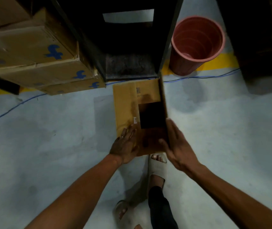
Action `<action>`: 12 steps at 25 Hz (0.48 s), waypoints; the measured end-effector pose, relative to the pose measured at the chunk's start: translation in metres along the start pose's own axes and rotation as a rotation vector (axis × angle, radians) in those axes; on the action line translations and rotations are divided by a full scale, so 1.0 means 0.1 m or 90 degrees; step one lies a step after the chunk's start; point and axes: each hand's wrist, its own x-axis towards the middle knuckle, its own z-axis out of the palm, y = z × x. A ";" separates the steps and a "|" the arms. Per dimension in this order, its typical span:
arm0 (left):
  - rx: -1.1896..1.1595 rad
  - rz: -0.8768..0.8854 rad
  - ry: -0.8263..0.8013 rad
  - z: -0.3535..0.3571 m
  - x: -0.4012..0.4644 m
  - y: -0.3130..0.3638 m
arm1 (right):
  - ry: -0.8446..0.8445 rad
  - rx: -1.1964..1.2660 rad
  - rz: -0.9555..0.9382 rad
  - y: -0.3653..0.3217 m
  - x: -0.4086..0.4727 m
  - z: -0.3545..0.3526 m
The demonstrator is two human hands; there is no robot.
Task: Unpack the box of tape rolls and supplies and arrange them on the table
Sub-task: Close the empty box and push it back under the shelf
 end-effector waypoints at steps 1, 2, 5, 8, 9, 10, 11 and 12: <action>0.005 -0.012 0.003 0.02 -0.01 -0.01 | -0.059 -0.031 -0.034 -0.03 0.00 0.11; 0.006 -0.025 0.004 0.05 -0.02 -0.03 | -0.120 -0.064 -0.059 -0.03 0.00 0.24; 0.015 -0.035 0.023 0.15 -0.04 -0.10 | -0.253 -0.171 -0.083 0.10 0.05 0.58; 0.047 -0.035 0.026 0.21 0.00 -0.16 | -0.271 -0.268 -0.070 0.21 0.18 0.81; 0.048 -0.036 0.028 0.22 0.02 -0.16 | -0.275 -0.289 -0.066 0.20 0.21 0.84; 0.040 -0.040 0.031 0.23 0.02 -0.16 | -0.278 -0.293 -0.069 0.19 0.24 0.87; 0.025 -0.043 0.038 0.24 0.03 -0.16 | -0.283 -0.283 -0.073 0.20 0.26 0.88; 0.006 -0.045 0.047 0.25 0.04 -0.18 | -0.270 -0.262 -0.084 0.22 0.30 0.88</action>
